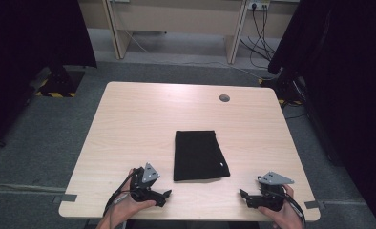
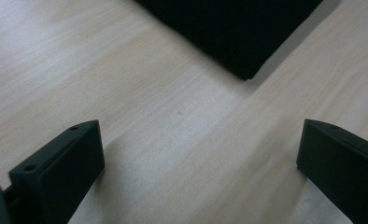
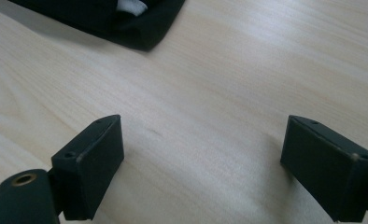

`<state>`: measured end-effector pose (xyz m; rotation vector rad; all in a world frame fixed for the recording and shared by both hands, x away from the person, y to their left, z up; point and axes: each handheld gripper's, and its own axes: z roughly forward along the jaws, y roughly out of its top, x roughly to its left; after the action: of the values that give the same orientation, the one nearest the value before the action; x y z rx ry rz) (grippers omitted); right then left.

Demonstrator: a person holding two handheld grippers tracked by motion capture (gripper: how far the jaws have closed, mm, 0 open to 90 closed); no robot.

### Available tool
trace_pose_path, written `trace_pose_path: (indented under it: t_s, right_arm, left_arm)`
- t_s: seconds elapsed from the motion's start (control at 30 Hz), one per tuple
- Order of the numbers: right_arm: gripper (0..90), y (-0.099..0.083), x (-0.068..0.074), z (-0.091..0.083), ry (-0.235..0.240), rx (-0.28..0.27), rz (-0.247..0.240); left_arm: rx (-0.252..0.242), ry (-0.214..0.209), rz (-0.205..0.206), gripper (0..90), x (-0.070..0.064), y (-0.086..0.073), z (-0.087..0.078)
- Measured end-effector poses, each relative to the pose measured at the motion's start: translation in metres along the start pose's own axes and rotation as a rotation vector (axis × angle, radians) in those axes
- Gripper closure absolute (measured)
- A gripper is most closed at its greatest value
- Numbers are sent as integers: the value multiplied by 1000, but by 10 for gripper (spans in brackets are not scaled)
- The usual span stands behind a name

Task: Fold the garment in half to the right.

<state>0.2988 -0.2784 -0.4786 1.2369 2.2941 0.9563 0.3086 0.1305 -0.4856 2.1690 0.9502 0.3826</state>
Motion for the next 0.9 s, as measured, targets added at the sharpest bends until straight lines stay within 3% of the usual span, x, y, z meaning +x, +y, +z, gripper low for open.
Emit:
trace_pose_path:
  t_s: [0.27, 0.9]
  right_arm:
    - [129, -7, 5, -7, -7, 9, 5]
    - [128, -25, 17, -23, -1, -12, 0]
  left_arm:
    - [0, -9, 8, 0, -8, -8, -8]
    - [-25, -17, 13, 0, -11, -18, -15]
